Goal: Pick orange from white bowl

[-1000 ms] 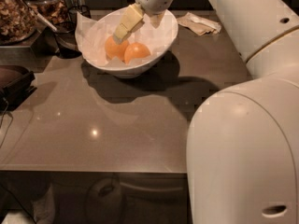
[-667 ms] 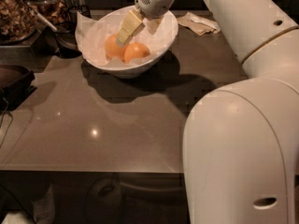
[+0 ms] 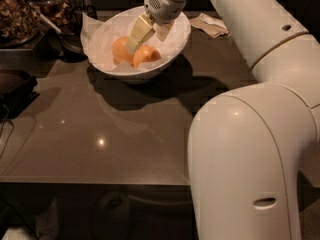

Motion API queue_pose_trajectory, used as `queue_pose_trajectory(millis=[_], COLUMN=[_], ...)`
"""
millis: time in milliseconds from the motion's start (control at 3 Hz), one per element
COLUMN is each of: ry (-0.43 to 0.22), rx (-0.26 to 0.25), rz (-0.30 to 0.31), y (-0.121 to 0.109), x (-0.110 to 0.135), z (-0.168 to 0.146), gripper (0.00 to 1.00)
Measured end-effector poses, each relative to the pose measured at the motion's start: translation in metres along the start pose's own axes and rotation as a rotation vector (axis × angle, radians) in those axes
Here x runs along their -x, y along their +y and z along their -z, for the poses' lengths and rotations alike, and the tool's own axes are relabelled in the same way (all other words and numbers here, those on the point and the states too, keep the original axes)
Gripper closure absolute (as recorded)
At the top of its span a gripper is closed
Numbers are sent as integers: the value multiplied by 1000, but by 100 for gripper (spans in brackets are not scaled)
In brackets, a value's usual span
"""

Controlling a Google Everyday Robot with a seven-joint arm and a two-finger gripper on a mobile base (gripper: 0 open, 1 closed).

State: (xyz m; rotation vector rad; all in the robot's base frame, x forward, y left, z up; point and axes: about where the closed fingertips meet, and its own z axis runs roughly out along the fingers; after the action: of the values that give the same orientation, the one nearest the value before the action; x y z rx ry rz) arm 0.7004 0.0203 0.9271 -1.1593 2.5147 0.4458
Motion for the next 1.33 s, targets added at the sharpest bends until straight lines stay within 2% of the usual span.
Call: queue_pose_trajectory(millis=[667, 1333], ry=[38, 51], rx=[13, 17], rz=[-6, -11], y=[-9, -13], x=[-2, -4], z=[-20, -27], gripper=[29, 32])
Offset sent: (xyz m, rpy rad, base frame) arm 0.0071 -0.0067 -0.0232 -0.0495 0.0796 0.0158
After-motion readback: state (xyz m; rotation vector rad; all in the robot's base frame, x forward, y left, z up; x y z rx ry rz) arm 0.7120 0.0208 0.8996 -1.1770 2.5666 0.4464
